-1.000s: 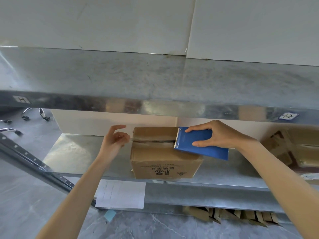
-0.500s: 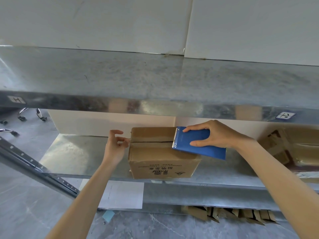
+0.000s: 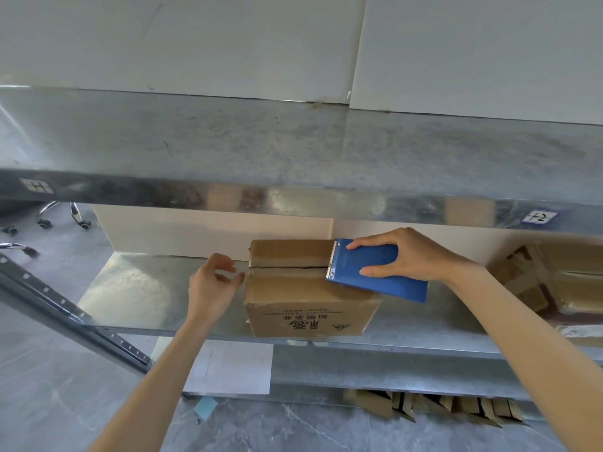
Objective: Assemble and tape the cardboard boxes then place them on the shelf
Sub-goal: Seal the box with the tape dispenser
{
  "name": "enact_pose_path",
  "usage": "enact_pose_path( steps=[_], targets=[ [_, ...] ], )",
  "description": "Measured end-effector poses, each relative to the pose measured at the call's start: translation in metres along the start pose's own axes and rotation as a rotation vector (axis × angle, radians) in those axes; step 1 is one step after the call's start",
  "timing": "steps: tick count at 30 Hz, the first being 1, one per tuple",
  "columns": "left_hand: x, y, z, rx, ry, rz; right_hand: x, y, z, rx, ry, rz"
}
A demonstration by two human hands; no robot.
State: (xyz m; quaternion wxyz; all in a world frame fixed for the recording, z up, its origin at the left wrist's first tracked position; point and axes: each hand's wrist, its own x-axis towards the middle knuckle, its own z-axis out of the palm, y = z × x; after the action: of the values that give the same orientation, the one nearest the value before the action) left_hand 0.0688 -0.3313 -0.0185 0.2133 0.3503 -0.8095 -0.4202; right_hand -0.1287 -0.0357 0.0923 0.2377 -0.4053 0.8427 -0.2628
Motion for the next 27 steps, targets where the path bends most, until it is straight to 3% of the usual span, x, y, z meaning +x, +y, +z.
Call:
enact_pose_path(
  steps=[5,9,12,20,27],
  targets=[
    [-0.004,0.03,0.011,0.005,0.002,0.181,-0.002,-0.002,0.001,0.002,0.005,0.003],
    [-0.02,0.045,0.04,0.305,-0.184,0.292,-0.002,-0.005,0.001,0.007,0.002,0.005],
    [-0.025,0.042,0.049,0.511,-0.193,0.351,-0.004,-0.008,0.0,-0.007,-0.015,0.019],
    [0.0,0.022,0.019,0.562,-0.36,0.493,-0.007,-0.018,0.009,0.029,-0.12,0.027],
    [0.0,0.02,0.017,0.581,-0.325,0.499,-0.011,-0.019,0.009,0.035,-0.185,0.012]
  ],
)
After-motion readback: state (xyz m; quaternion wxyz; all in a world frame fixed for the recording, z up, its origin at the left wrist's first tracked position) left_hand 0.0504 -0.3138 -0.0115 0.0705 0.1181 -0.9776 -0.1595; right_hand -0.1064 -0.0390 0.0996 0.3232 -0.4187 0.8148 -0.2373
